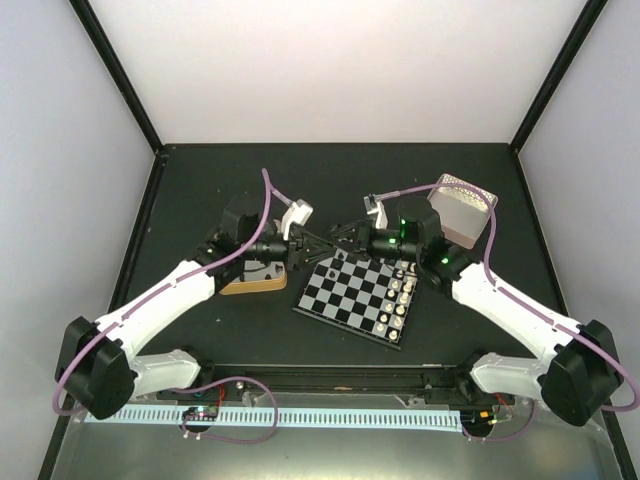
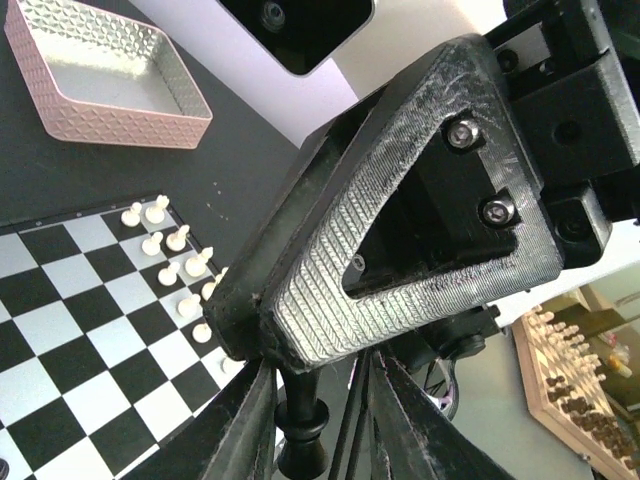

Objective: Set up the chess pieces on the board
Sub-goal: Place the chess piece on the chessboard.

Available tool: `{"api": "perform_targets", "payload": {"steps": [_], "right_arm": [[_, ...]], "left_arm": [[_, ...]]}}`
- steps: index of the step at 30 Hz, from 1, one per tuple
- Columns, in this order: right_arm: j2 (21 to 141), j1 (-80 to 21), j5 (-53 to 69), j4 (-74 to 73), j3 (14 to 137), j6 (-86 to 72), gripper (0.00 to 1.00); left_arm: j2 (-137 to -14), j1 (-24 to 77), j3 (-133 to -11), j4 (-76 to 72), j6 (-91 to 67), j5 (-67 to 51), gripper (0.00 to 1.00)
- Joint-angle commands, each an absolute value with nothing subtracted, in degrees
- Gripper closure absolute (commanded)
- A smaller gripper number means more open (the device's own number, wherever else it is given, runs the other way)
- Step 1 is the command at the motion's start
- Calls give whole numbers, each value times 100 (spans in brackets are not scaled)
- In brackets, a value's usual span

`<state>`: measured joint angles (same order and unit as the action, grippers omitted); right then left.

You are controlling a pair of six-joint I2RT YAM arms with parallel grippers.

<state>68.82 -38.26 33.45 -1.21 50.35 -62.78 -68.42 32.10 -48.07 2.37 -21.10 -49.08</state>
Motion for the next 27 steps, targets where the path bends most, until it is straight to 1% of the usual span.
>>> {"api": "perform_targets", "payload": {"steps": [1,10,12,13,14,16,17,20,22,24,27], "right_arm": [[6637,-3874,3116,503,4876,-6897,92],[6500,-3867,2654,815,4713,-7395,92],[6465,-3862,2629,808,4711,-7399,91],[6474,-3867,2651,813,4720,-7391,89],[6488,-3863,2708,812,4732,-7364,87],[6547,-3867,2818,764,4762,-7240,79],[6585,-3867,2890,672,4802,-7135,73],[6644,-3866,2997,304,4931,-6691,63],[6631,-3861,2956,12,5017,-6295,61],[6610,-3867,2854,-273,5132,-6000,62],[6624,-3867,2747,-471,5236,-5820,74]], "left_arm": [[-6671,3251,-4926,-196,-2381,-4712,72],[-6726,3245,-4716,-274,-2419,-4734,69],[-6718,3252,-4703,-286,-2401,-4729,71],[-6715,3245,-4697,-315,-2406,-4724,74],[-6715,3251,-4705,-339,-2412,-4725,79],[-6723,3249,-4744,-364,-2421,-4720,88],[-6733,3248,-4777,-372,-2418,-4729,92],[-6753,3252,-4873,-264,-2381,-4689,97],[-6790,3247,-4939,-125,-2316,-4707,98],[-6807,3251,-4945,-64,-2299,-4745,99],[-6799,3252,-4941,-9,-2294,-4775,99]]}}
